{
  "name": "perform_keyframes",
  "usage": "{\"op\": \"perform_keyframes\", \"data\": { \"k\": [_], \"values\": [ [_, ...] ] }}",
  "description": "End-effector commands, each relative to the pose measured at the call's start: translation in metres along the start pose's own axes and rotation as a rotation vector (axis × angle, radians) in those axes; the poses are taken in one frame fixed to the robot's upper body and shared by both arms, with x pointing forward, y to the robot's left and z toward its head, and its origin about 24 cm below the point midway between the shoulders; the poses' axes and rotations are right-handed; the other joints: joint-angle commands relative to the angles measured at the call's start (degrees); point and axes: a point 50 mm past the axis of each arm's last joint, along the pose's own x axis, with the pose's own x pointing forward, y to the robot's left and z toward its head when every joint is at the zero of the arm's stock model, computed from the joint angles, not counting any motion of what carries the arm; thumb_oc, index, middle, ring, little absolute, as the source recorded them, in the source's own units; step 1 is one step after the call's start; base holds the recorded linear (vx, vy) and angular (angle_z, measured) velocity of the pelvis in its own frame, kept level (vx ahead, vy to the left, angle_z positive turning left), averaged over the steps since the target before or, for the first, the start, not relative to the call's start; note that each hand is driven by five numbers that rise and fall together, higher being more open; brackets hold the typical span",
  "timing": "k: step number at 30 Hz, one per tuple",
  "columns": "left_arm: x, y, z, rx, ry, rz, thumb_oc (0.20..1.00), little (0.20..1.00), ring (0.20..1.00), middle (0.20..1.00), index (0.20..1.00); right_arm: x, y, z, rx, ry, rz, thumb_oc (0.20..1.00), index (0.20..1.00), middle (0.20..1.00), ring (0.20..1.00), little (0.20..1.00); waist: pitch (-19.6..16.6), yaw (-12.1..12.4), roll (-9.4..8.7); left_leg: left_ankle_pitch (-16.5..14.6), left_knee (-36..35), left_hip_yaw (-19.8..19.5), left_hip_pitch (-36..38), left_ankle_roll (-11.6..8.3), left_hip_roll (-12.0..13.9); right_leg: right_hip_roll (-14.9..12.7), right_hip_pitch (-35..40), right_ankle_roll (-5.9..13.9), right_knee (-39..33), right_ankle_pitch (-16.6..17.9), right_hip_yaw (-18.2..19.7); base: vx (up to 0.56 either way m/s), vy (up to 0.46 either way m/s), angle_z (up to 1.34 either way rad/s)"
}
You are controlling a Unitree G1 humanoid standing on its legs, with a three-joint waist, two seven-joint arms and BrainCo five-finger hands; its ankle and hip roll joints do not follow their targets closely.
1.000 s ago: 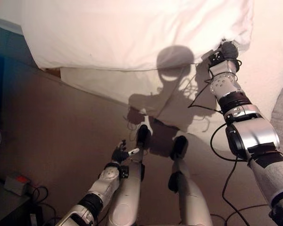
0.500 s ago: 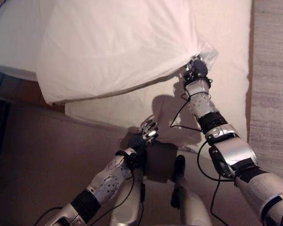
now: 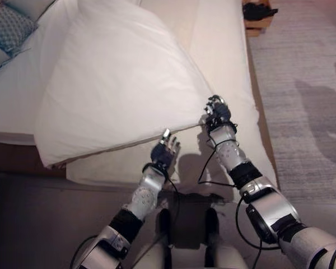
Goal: Make the bed
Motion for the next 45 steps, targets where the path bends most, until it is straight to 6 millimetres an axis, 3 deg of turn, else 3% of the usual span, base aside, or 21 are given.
{"op": "perform_keyframes", "data": {
  "k": [1,7,8,9,15,19,20,21,23,27,28,31,33,35,36,37,40,41,42,43,45],
  "values": [
    [0.016,-0.024,0.014,-0.008,-0.1,0.013,1.0,1.0,1.0,1.0,1.0,-0.005,0.024,0.008,0.048,-0.054,0.086,0.2,0.2,0.2,0.2,0.2,-2.1,0.8,-3.19,-6.1,0.0,-0.6,3.2,1.55,-3.4,-1.6,2.4,5.19,2.8,-6.2,-2.7,-0.01,-0.006,-0.03],
    [0.024,-0.016,0.056,0.072,-0.263,0.108,1.0,1.0,1.0,1.0,1.0,-0.012,0.007,-0.012,-0.007,-0.001,0.051,0.2,0.2,0.2,0.2,0.2,-0.9,0.7,-4.39,-6.1,0.0,0.4,2.7,1.69,-3.0,-1.2,1.2,5.29,3.3,-5.6,-1.7,-0.03,0.005,-0.04],
    [0.024,-0.016,0.056,0.073,-0.264,0.11,1.0,1.0,1.0,1.0,1.0,-0.013,0.007,-0.013,-0.008,0.001,0.051,0.542,0.542,0.542,0.542,0.542,-1.0,0.7,-4.41,-6.1,0.0,0.5,2.7,1.69,-3.0,-1.2,1.1,5.29,3.4,-5.6,-1.6,-0.04,0.024,-0.05],
    [0.019,-0.004,0.067,0.146,-0.299,0.126,1.0,1.0,1.0,1.0,1.0,-0.016,-0.004,-0.016,-0.075,0.007,0.045,1.0,1.0,1.0,1.0,1.0,-0.3,1.0,-4.76,-6.1,0.1,0.7,2.5,2.02,-3.0,-1.1,0.3,5.22,4.2,-5.5,-1.1,-0.03,0.035,-0.14],
    [-0.02,0.098,0.078,0.592,-0.262,0.35,1.0,1.0,1.0,1.0,1.0,-0.034,-0.073,-0.031,-0.259,0.068,-0.081,1.0,1.0,1.0,1.0,1.0,1.2,2.4,-4.92,-7.8,3.1,0.2,1.7,3.55,-4.0,-2.1,-0.6,4.95,8.2,-6.9,-0.5,0.01,0.057,-0.12],
    [-0.065,0.179,0.093,0.961,-0.125,0.57,1.0,1.0,1.0,1.0,1.0,-0.047,-0.129,-0.017,-0.517,0.067,-0.178,1.0,1.0,1.0,1.0,1.0,1.6,3.2,-4.16,-9.6,6.3,-0.6,1.2,4.79,-5.2,-3.2,-0.8,5.26,11.6,-8.1,-0.2,0.03,0.089,0.01],
    [-0.065,0.179,0.093,0.961,-0.125,0.569,1.0,1.0,1.0,1.0,1.0,-0.047,-0.129,-0.017,-0.517,0.066,-0.178,1.0,1.0,1.0,1.0,1.0,1.5,3.2,-4.2,-9.5,6.3,-0.6,1.0,4.79,-5.2,-3.2,-1.0,5.25,11.5,-7.9,-0.2,0.05,0.107,0.05],
    [-0.087,0.211,0.103,1.192,-0.015,0.672,1.0,1.0,1.0,1.0,1.0,-0.054,-0.152,-0.013,-0.682,0.091,-0.199,1.0,1.0,1.0,1.0,1.0,1.6,3.4,-3.44,-10.2,7.1,-1.1,1.6,5.28,-5.6,-3.5,-0.7,5.39,13.6,-9.1,-0.1,0.07,0.104,0.06],
    [-0.113,0.242,0.107,1.249,0.095,0.781,1.0,1.0,1.0,1.0,1.0,-0.059,-0.169,-0.005,-0.773,0.093,-0.221,1.0,1.0,1.0,1.0,1.0,1.4,3.5,-2.74,-10.7,7.3,-1.4,2.5,5.81,-6.1,-4.0,-1.1,5.4,16.7,-9.6,-0.1,0.07,0.126,0.05],
    [-0.144,0.268,0.113,1.41,0.237,0.87,1.0,1.0,1.0,1.0,1.0,-0.064,-0.183,-0.005,-0.829,0.13,-0.235,1.0,1.0,1.0,1.0,1.0,2.1,3.7,-1.47,-11.7,8.5,-0.7,3.7,6.6,-6.2,-5.0,-3.2,5.19,23.2,-9.4,-0.4,0.01,0.102,-0.06],
    [-0.165,0.283,0.112,1.419,0.311,0.946,1.0,1.0,1.0,1.0,1.0,-0.069,-0.191,-0.011,-0.843,0.171,-0.246,1.0,1.0,1.0,1.0,1.0,2.5,4.2,-0.77,-12.5,8.7,0.4,5.0,6.79,-5.9,-5.9,-3.5,5.12,25.7,-10.2,-2.6,0.02,0.056,-0.35],
    [-0.174,0.291,0.106,1.323,0.324,0.996,1.0,1.0,1.0,1.0,1.0,-0.068,-0.194,-0.016,-0.839,0.201,-0.258,1.0,1.0,1.0,1.0,1.0,2.5,4.2,-0.77,-12.6,8.2,1.4,6.0,6.28,-6.0,-3.9,-3.9,5.01,22.4,-10.1,-4.2,0.03,-0.015,-0.35],
    [-0.162,0.285,0.101,1.289,0.291,0.954,1.0,1.0,1.0,1.0,1.0,-0.068,-0.197,-0.013,-0.829,0.193,-0.277,1.0,1.0,1.0,1.0,1.0,1.8,3.1,-1.05,-13.3,10.6,0.8,5.1,5.52,-6.8,-1.1,-4.4,4.57,19.4,-10.1,-2.4,0.07,-0.106,-0.09],
    [-0.155,0.28,0.099,1.285,0.269,0.929,1.0,1.0,1.0,1.0,1.0,-0.071,-0.199,-0.013,-0.826,0.194,-0.283,1.0,1.0,1.0,1.0,1.0,1.6,3.1,-0.9,-13.6,13.4,-0.1,4.2,4.89,-7.3,-1.3,-3.4,4.42,18.7,-11.3,-1.8,0.06,-0.109,0.37],
    [-0.136,0.265,0.09,1.279,0.229,0.829,1.0,1.0,1.0,1.0,1.0,-0.072,-0.201,-0.009,-0.808,0.18,-0.294,1.0,1.0,1.0,1.0,1.0,1.7,1.9,-0.92,-12.2,22.5,0.0,-0.4,0.94,-6.7,0.1,-0.6,2.57,16.6,-12.8,-0.7,0.05,-0.149,0.57],
    [-0.124,0.256,0.083,1.232,0.187,0.786,1.0,1.0,1.0,1.0,1.0,-0.071,-0.2,-0.008,-0.805,0.172,-0.296,1.0,1.0,1.0,1.0,1.0,2.3,2.1,-0.29,-9.7,26.7,-0.7,-2.0,-1.46,-6.2,-0.6,1.0,2.26,15.5,-13.0,-2.7,0.05,-0.149,0.52],
    [-0.109,0.242,0.077,1.2,0.135,0.729,1.0,1.0,1.0,1.0,1.0,-0.072,-0.2,-0.01,-0.784,0.177,-0.308,1.0,1.0,1.0,1.0,1.0,3.1,2.1,-0.45,-7.1,31.3,-4.0,-4.1,-2.63,-6.3,-0.4,3.5,1.18,14.4,-13.8,-2.2,0.08,-0.01,1.03],
    [-0.1,0.234,0.077,1.175,0.104,0.714,1.0,1.0,1.0,1.0,1.0,-0.074,-0.201,-0.015,-0.739,0.183,-0.328,1.0,1.0,1.0,1.0,1.0,3.0,1.7,-1.48,-8.2,29.5,-3.5,-6.0,-1.3,-2.1,-1.7,4.8,1.44,14.0,-14.7,-1.9,0.08,0.012,-0.08],
    [-0.1,0.234,0.077,1.176,0.104,0.714,1.0,1.0,1.0,1.0,1.0,-0.074,-0.201,-0.015,-0.738,0.183,-0.327,1.0,1.0,1.0,1.0,1.0,2.9,1.6,-1.55,-8.1,29.3,-3.6,-6.1,-1.28,-2.2,-1.8,4.6,1.45,13.9,-14.6,-2.0,0.24,0.093,-0.19],
    [-0.092,0.225,0.082,1.191,0.067,0.689,1.0,1.0,1.0,1.0,1.0,-0.077,-0.201,-0.022,-0.686,0.198,-0.342,1.0,1.0,1.0,1.0,1.0,2.0,1.7,-2.76,-7.2,20.9,-4.9,-6.3,-0.7,3.0,-2.8,5.5,2.34,13.6,-15.6,-1.6,0.24,0.132,-0.11],
    [-0.086,0.22,0.086,1.201,0.046,0.687,1.0,1.0,1.0,1.0,1.0,-0.078,-0.2,-0.027,-0.655,0.202,-0.351,1.0,1.0,1.0,1.0,1.0,1.4,1.9,-2.66,-0.4,11.8,-8.2,-7.2,-2.6,8.3,-3.4,6.0,3.11,13.7,-16.3,-0.8,0.29,0.245,-0.06]
  ]
}}
